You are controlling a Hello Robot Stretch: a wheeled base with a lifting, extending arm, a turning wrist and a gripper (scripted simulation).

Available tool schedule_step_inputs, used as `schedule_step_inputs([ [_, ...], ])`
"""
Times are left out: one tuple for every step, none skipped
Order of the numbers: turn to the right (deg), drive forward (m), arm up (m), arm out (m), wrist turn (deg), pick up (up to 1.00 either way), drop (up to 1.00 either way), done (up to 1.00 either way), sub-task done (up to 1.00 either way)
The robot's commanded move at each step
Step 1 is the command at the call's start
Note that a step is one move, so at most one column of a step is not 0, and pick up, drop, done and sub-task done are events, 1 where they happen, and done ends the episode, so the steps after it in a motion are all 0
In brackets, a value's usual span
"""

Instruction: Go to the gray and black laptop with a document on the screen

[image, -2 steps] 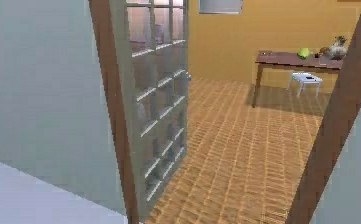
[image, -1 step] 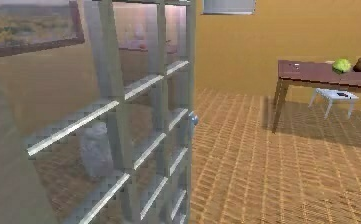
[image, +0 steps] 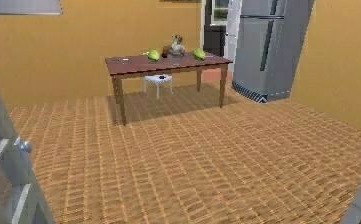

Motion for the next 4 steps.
schedule_step_inputs([
  [15.0,0.0,0.0,0.0,0.0,0.0,0.0,0.0,0.0],
  [0.0,0.55,0.0,0.0,0.0,0.0,0.0,0.0,0.0],
  [0.0,1.0,0.0,0.0,0.0,0.0,0.0,0.0,0.0],
  [3.0,0.0,0.0,0.0,0.0,0.0,0.0,0.0,0.0],
])
